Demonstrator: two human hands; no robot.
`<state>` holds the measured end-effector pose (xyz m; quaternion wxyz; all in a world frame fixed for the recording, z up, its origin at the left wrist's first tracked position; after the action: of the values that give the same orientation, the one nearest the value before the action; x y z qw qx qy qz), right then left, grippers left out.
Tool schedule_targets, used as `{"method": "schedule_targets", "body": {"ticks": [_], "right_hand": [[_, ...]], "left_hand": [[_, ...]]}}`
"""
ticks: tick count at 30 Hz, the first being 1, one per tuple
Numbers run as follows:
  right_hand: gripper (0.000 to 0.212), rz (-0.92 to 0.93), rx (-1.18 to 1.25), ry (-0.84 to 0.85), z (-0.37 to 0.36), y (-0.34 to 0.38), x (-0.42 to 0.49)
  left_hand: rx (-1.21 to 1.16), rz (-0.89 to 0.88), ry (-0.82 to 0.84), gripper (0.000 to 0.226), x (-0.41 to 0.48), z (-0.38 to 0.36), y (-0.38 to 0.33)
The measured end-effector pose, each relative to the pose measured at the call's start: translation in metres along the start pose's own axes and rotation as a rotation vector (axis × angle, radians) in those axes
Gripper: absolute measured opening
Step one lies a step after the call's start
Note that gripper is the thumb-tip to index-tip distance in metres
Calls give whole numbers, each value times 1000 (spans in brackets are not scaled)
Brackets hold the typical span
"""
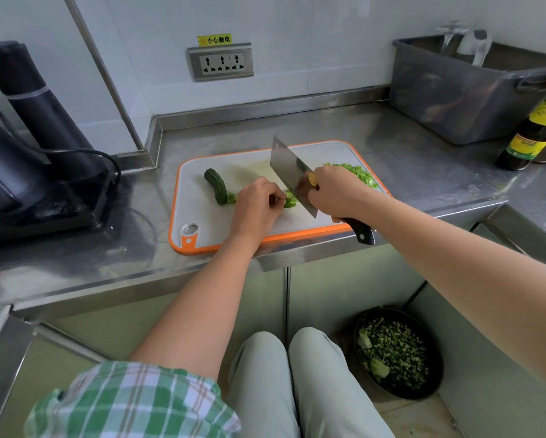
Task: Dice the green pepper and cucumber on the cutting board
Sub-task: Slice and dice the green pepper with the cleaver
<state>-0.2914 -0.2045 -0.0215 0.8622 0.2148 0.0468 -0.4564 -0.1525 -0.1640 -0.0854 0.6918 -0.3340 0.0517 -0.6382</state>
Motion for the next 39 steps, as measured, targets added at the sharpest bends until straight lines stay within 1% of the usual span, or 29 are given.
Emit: {"method": "schedule_targets", "body": {"ticks": [3,10,13,16,21,29,39], "right_hand": [[26,-13,-60,16,-3,3,-2],[22,-9,54,66,-7,4,-4],[23,-23,32,28,-15,5,0],[28,-23,-10,-45,-20,5,3],[29,-13,74,-102,-11,0,1],[25,-11,-32,21,-10,5,-7],[23,-44,3,-12,-19,11,10]], "left_hand": [[-7,-7,-3,9,0,1,1],[-23,-37,0,9,1,0,2],[-21,-37,-8,8,1,0,2],[-28,-18,-5,8,1,-1,3],[-38,-12,-14,8,1,0,3],[-49,-8,-8,8,0,2,1],[-53,18,-4,7,1,1,3]]}}
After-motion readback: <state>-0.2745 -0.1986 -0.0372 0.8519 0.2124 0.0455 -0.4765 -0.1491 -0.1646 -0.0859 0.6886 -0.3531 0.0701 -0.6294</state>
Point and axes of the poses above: each hand's wrist, its own x-axis towards the middle knuckle, its own z-axis out of the back of the hand, y = z × x, the point moved 4 cm from there along x, towards the middle knuckle, and after that the axes turned 12 degrees about y, right-handed, at the moved point
